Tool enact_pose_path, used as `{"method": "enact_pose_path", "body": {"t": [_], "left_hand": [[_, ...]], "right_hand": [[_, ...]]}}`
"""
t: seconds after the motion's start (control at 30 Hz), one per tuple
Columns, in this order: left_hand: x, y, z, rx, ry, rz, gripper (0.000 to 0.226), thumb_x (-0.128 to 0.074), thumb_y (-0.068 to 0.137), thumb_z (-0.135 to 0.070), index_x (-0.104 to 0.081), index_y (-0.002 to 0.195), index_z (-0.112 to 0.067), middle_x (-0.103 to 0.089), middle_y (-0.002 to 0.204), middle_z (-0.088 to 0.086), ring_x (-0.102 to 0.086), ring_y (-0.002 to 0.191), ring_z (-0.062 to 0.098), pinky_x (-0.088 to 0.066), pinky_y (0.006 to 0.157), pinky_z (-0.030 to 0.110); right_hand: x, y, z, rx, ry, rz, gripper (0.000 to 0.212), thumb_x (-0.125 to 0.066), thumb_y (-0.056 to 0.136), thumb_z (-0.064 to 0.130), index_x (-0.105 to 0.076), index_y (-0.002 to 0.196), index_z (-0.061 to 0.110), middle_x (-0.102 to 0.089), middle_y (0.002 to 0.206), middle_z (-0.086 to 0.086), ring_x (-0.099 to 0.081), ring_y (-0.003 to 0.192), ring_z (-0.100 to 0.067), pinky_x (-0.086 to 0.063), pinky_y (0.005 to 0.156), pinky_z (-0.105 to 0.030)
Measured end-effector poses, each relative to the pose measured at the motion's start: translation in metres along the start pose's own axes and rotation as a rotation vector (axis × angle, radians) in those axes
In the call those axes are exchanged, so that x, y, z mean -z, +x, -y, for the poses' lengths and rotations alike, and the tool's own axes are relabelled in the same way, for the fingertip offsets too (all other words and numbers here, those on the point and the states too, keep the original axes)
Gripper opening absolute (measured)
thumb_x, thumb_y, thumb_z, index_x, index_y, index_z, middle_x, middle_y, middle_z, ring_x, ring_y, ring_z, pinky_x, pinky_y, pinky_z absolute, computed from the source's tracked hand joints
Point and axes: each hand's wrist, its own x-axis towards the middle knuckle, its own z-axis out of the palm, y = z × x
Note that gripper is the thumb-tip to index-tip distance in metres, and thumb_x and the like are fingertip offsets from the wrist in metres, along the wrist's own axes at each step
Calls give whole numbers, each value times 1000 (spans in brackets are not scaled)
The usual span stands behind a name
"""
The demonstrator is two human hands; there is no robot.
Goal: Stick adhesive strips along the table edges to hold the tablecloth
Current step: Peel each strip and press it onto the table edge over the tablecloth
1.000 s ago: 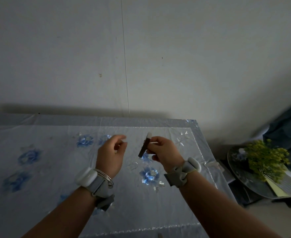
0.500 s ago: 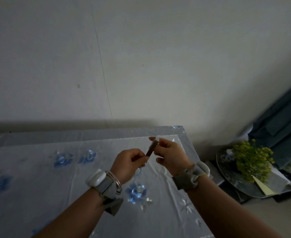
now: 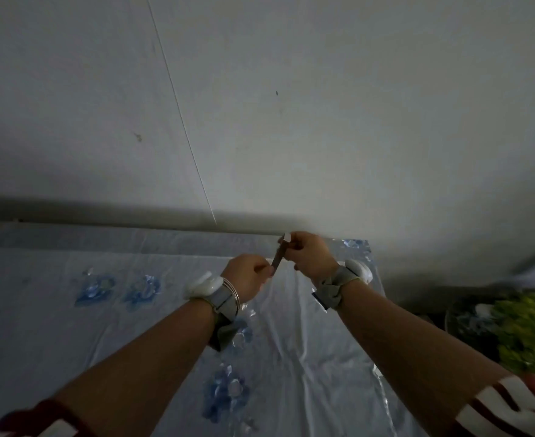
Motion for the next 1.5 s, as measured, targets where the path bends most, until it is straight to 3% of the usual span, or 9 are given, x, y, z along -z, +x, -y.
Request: {"method": "enact_pose_path", "body": {"t": [0.13, 0.27, 0.33, 0.53, 0.63, 0.87, 0.97, 1.13, 1.5], "left_hand": [[-17, 33, 28, 81, -34, 5, 24, -51, 90, -26, -60, 73, -13, -62, 75, 7, -53, 54, 13, -43, 56, 20], [-15, 74, 41, 21, 53, -34, 32, -49, 92, -26, -52, 61, -17, -61, 75, 10, -53, 65, 21, -46, 71, 34], [-13, 94, 49, 17, 82, -50, 29, -50, 91, -27, -61, 69, -12, -64, 79, 11, -54, 72, 20, -39, 69, 29], [-16, 139, 73, 59, 38, -66, 28, -55, 88, -30, -74, 80, -11, -63, 71, 3, -51, 57, 9, -33, 49, 10], [-16, 154, 71, 86, -38, -42, 26, -57, 86, -28, -74, 80, -9, -64, 68, 7, -49, 53, 8, -44, 61, 23], [-7, 178, 77, 202, -98, 95, 28, -57, 87, -23, -69, 64, -12, -42, 27, -5, -36, 25, 5, -25, 30, 11], [-1, 186, 77, 275, -84, 172, 31, -58, 85, -18, -61, 54, -15, -39, 24, -4, -33, 22, 5, -22, 28, 9], [-3, 192, 73, 292, -83, 255, 28, -52, 90, -16, -62, 66, -8, -45, 24, -8, -37, 19, 3, -25, 26, 8], [5, 195, 57, 379, -2, 336, 28, -52, 89, -10, -58, 62, -8, -47, 24, -8, -39, 19, 3, -27, 25, 9]], "right_hand": [[-21, 49, -29, 0, -101, 91, 26, -68, 81, 14, -64, 90, -9, -60, 78, -21, -51, 72, -23, -45, 60, -33], [-36, 97, -31, 96, -187, 104, 26, -70, 76, 17, -63, 82, -7, -66, 78, -22, -62, 75, -36, -53, 76, -44], [-44, 113, -29, 132, -227, 59, 20, -67, 77, 15, -65, 85, -3, -69, 87, -23, -63, 86, -40, -52, 82, -50], [-59, 153, -37, 181, -409, -50, 21, -57, 81, 6, -69, 99, 7, -71, 102, -14, -63, 99, -31, -49, 87, -35], [-56, 169, -38, 155, -430, -43, 20, -59, 82, 9, -70, 98, 8, -71, 102, -12, -62, 99, -29, -48, 87, -33], [-66, 205, -45, 117, -500, 75, 20, -57, 83, 12, -70, 98, 13, -71, 99, -7, -63, 96, -26, -48, 83, -29], [-73, 213, -53, 97, -505, 102, 21, -59, 83, 12, -68, 102, 12, -70, 103, -9, -61, 99, -27, -45, 81, -27], [-77, 221, -63, 18, -532, 205, 16, -62, 82, 12, -70, 96, 10, -69, 97, -10, -61, 95, -27, -41, 75, -25], [-78, 223, -59, -66, -630, 375, 28, -58, 86, 20, -68, 112, 13, -66, 118, -10, -59, 110, -28, -47, 98, -34]]}}
